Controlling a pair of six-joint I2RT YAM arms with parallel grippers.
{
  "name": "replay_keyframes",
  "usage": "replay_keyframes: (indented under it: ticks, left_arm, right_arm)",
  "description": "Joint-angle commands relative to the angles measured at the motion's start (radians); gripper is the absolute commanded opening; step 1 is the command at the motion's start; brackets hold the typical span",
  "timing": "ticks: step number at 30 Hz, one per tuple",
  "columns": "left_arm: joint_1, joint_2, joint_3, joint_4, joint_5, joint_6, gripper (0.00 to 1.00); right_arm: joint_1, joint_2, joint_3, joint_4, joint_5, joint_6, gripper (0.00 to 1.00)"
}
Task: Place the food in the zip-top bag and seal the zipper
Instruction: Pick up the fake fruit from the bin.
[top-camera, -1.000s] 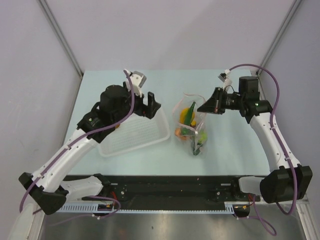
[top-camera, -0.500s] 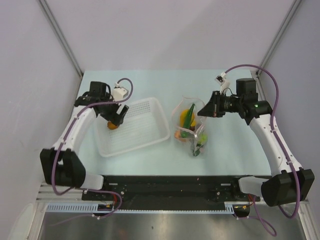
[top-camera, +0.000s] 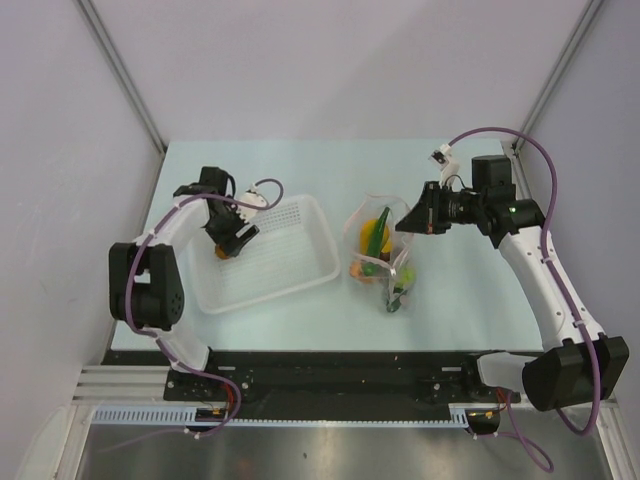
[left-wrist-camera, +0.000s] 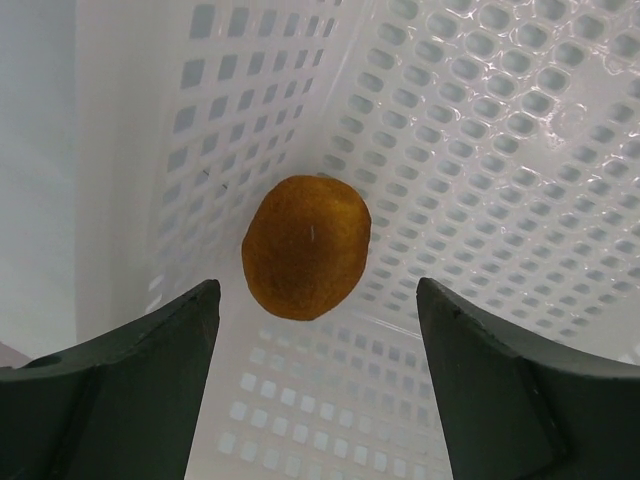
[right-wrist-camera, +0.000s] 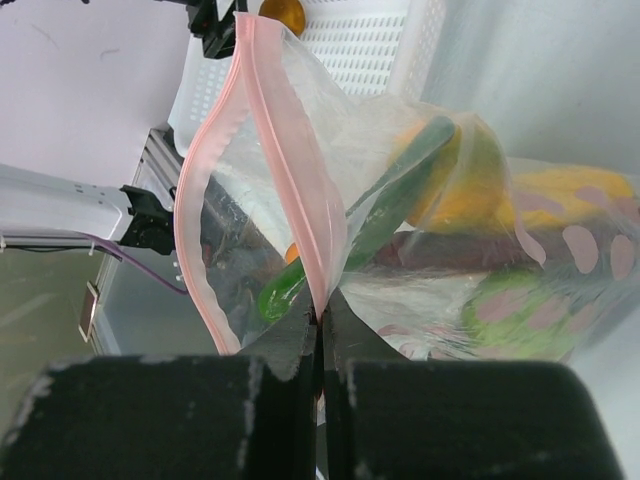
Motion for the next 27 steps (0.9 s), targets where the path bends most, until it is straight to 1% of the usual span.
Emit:
replay_keyframes:
  ticks: [1, 3, 8, 11, 12, 14, 15, 16, 17, 18, 19, 20, 21, 22, 23, 24, 25, 26, 27]
  left_arm:
    - [0.004, 0.038, 0.012, 0.043, 0.005, 0.064, 0.83]
    - [0.001, 0.049, -0.018, 0.063, 0.013, 0.076, 0.81]
    - [-0.009, 0.062, -0.077, 0.083, 0.017, 0.090, 0.72]
    - [-0.013, 0.047, -0.103, 0.068, 0.028, 0.088, 0.61]
    - [-0.012, 0.036, -0.095, 0.048, 0.039, 0.073, 0.52]
    - [-0.013, 0.007, -0.066, 0.016, 0.103, 0.050, 0.43]
    - [-0.013, -0.026, -0.008, -0.033, 0.134, 0.014, 0.38]
    - [-0.016, -0.040, 0.029, -0.059, 0.205, -0.008, 0.37]
    - [-0.019, -0.054, 0.072, -0.111, 0.242, -0.048, 0.36]
    - [-0.025, -0.081, 0.171, -0.139, 0.281, -0.068, 0.35]
    - [-0.042, -0.092, 0.226, -0.165, 0.333, -0.091, 0.35]
    - [-0.053, -0.105, 0.283, -0.205, 0.427, -0.137, 0.35]
    - [-0.067, -0.114, 0.395, -0.219, 0.480, -0.163, 0.36]
    - [-0.109, -0.132, 0.449, -0.224, 0.508, -0.197, 0.36]
    - [-0.139, -0.138, 0.499, -0.209, 0.535, -0.288, 0.37]
    - [-0.168, -0.142, 0.591, -0.195, 0.540, -0.350, 0.43]
    - [-0.223, -0.152, 0.627, -0.172, 0.548, -0.413, 0.46]
    - [-0.251, -0.157, 0.665, -0.114, 0.580, -0.530, 0.46]
    - [-0.278, -0.166, 0.673, -0.080, 0.591, -0.578, 0.46]
  right_arm:
    - [0.003, 0.007, 0.054, 0.002, 0.009, -0.018, 0.00]
    - [0.005, 0.009, 0.054, 0.004, 0.007, -0.016, 0.00]
    - [0.005, 0.012, 0.059, 0.002, 0.007, -0.015, 0.00]
    - [0.005, 0.010, 0.057, 0.001, 0.009, -0.013, 0.00]
    - [0.005, 0.009, 0.057, 0.001, 0.010, -0.015, 0.00]
    - [0.003, 0.007, 0.056, 0.001, 0.010, -0.010, 0.00]
    - [0.005, 0.006, 0.056, 0.004, 0.009, -0.007, 0.00]
    - [0.005, 0.004, 0.056, 0.007, 0.007, -0.004, 0.00]
    - [0.006, 0.004, 0.054, 0.008, 0.006, -0.001, 0.00]
    - [0.005, 0.006, 0.052, 0.010, 0.004, 0.002, 0.00]
    - [0.005, 0.003, 0.049, 0.013, 0.003, 0.004, 0.00]
    - [0.005, 0.003, 0.048, 0.017, 0.001, 0.007, 0.00]
    - [0.005, 0.003, 0.043, 0.021, 0.003, 0.013, 0.00]
    - [0.008, 0.003, 0.042, 0.025, 0.004, 0.018, 0.00]
    - [0.006, 0.001, 0.040, 0.027, 0.004, 0.024, 0.00]
    - [0.008, 0.000, 0.037, 0.030, 0.003, 0.030, 0.00]
    - [0.008, -0.002, 0.034, 0.034, 0.003, 0.036, 0.00]
    - [0.009, -0.005, 0.033, 0.039, 0.006, 0.039, 0.00]
    - [0.006, -0.008, 0.028, 0.042, 0.006, 0.044, 0.00]
